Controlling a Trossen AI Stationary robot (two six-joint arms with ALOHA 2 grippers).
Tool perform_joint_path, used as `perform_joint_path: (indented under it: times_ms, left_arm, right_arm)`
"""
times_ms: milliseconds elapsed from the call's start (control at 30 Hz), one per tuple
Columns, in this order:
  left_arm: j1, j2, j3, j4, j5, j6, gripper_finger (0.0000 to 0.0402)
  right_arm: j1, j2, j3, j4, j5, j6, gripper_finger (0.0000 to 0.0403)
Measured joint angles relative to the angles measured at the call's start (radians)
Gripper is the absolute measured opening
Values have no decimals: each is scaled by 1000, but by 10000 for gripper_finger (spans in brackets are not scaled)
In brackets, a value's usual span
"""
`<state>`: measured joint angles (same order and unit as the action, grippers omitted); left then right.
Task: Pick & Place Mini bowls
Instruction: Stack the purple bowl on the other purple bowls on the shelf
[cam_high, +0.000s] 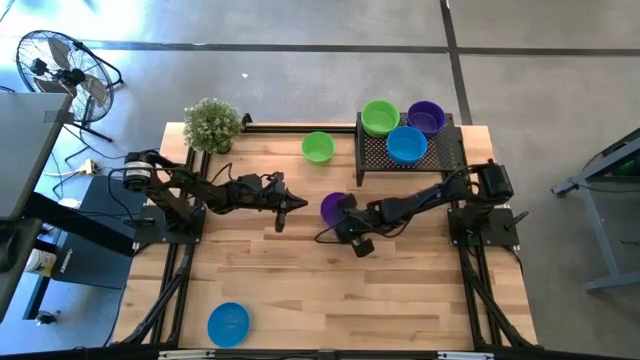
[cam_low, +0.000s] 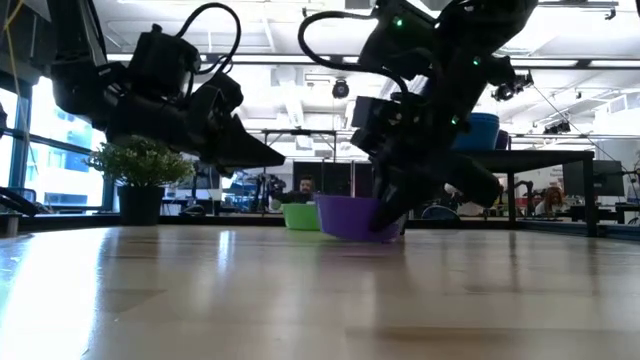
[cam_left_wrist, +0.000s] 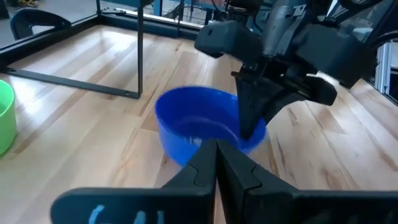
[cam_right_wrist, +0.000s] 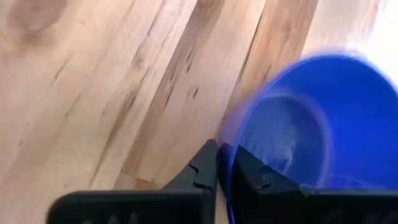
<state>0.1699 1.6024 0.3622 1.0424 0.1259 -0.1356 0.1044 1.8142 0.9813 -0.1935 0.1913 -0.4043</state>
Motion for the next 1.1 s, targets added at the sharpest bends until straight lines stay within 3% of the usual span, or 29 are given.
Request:
perform_joint_path:
  times_ms: [167, 300, 533, 667, 800, 900, 1000, 1100]
  left_arm:
    - [0, 0, 0, -7, -1, 0, 3]
    - [0, 0, 0, -6, -1, 0, 3]
    - [0, 0, 0, -5, -2, 0, 3]
    - [0, 0, 0, 5, -2, 0, 3]
    - [0, 0, 0, 5, -4, 0, 3]
    - [0, 0, 0, 8, -4, 0, 3]
    - [0, 0, 0, 10, -4, 0, 3]
    - [0, 0, 1, 10, -4, 0, 3]
  right_arm:
    - [12, -24, 0, -19, -31, 27, 15]
    - [27, -113, -1, -72, -88, 75, 4]
    - [47, -413, -1, -219, -86, 187, 3]
    - [10, -604, 24, -349, 15, 238, 5]
    - [-87, -708, 159, -583, 150, 287, 4]
    - [-212, -720, 281, -747, 193, 282, 2]
    - [-389, -709, 364, -858, 164, 234, 3]
    - [-576, -695, 379, -885, 64, 155, 3]
